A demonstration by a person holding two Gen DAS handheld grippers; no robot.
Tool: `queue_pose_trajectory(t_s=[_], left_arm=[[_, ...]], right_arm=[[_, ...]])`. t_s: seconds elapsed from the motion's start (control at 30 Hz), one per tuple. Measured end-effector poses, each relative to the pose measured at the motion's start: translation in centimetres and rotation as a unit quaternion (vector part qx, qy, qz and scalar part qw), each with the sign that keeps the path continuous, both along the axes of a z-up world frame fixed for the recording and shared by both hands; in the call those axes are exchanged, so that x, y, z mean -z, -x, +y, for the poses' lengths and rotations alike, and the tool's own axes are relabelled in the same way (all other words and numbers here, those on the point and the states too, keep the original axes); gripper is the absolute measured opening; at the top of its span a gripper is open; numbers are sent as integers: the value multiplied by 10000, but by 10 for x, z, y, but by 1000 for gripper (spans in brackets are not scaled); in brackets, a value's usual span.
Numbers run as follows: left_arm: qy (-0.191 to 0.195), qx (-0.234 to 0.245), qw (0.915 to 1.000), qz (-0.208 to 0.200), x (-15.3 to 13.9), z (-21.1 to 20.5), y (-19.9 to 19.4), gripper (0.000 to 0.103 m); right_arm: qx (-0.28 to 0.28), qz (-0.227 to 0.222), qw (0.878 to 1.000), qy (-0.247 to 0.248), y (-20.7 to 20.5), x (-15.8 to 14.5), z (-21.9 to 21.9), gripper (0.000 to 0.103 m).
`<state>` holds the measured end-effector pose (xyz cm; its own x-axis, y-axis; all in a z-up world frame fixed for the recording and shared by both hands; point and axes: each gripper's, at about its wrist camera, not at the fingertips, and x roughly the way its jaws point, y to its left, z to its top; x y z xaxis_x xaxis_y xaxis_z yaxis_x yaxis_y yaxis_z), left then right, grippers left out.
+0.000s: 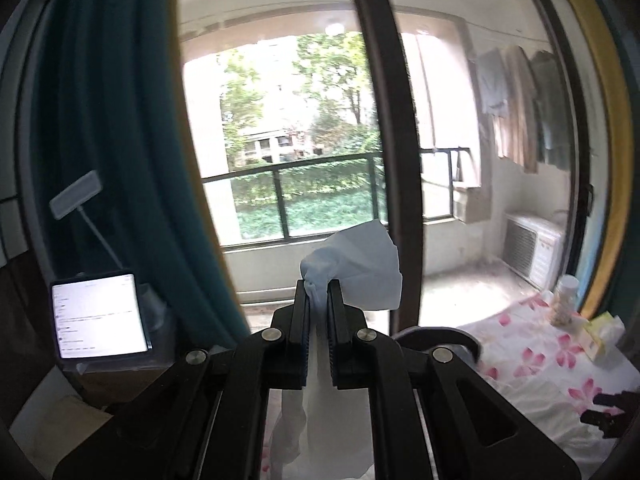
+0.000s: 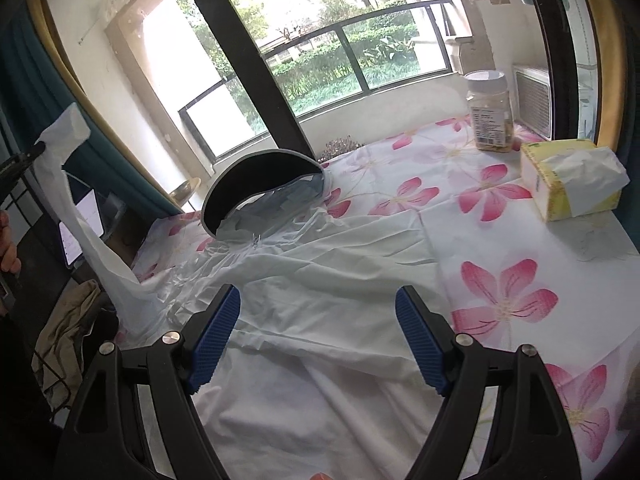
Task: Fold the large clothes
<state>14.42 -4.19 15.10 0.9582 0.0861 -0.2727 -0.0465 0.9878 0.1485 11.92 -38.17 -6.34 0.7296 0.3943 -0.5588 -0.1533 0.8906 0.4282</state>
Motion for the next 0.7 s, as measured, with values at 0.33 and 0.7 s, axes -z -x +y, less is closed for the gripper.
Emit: queue_pose_trajectory(t_s=[0.33,0.7], left_arm=[[26,684,9964,506,44,-80,-28,8],[-64,2023,9728,1130,93,-151,4,9]], right_arm=[[140,104,9997,-173,2,9,-20,80],[515,266,9982,-124,7,13,-40,80]])
